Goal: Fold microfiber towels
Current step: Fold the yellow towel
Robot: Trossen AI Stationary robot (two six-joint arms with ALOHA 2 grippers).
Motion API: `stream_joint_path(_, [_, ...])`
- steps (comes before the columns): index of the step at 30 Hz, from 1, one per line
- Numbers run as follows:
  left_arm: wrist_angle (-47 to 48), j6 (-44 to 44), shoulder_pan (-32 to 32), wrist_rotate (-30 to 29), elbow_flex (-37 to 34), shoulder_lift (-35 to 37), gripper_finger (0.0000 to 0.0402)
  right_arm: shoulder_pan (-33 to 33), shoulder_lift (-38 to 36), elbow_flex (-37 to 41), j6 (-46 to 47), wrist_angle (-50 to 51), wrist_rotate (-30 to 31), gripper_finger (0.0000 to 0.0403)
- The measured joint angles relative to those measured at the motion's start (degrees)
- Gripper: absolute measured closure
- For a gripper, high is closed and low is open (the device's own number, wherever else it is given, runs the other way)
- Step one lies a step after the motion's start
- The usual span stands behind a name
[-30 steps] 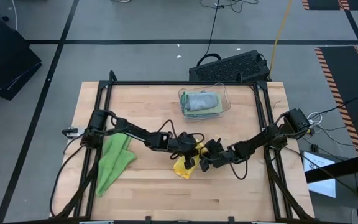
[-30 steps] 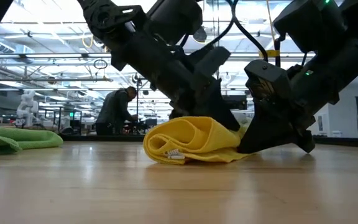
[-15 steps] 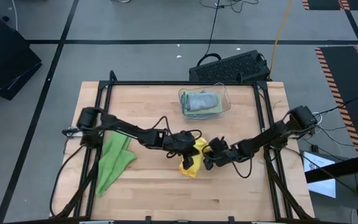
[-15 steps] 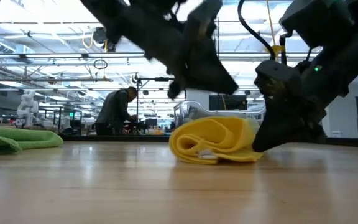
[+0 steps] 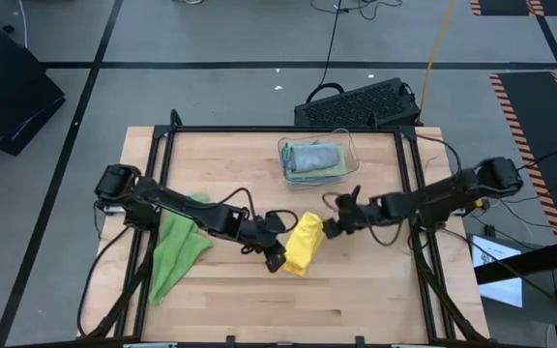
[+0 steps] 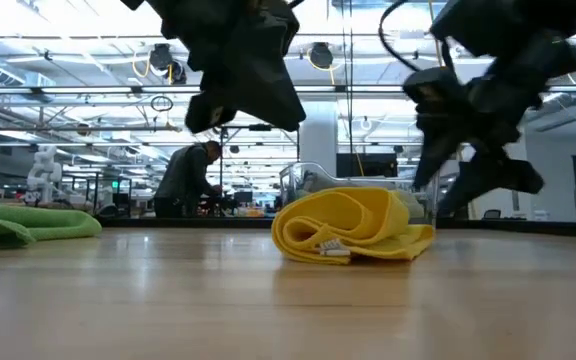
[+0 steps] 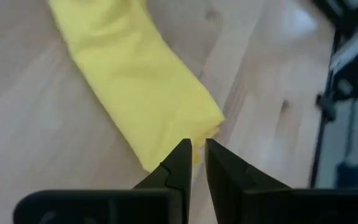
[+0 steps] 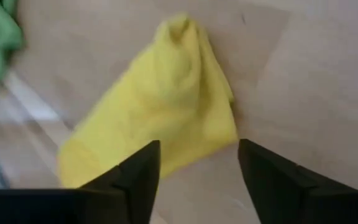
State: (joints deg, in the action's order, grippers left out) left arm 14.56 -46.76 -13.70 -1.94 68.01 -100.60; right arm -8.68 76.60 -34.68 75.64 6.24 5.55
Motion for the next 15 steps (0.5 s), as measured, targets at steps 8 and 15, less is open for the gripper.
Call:
stream_joint_path(8, [-1.35,-11.05,0.09,-1.06,-0.02,0.59,0.0355,11.60,-1.10,-0.04,-4.16,-3.96,-12.63,0.0136])
stream_joint_path(15, [-1.10,-12.36,0.31,-4.13,-0.02,0.59,0.0355,13.56,0.96,-0.09,-6.47,-5.69,-17.97,0.0165])
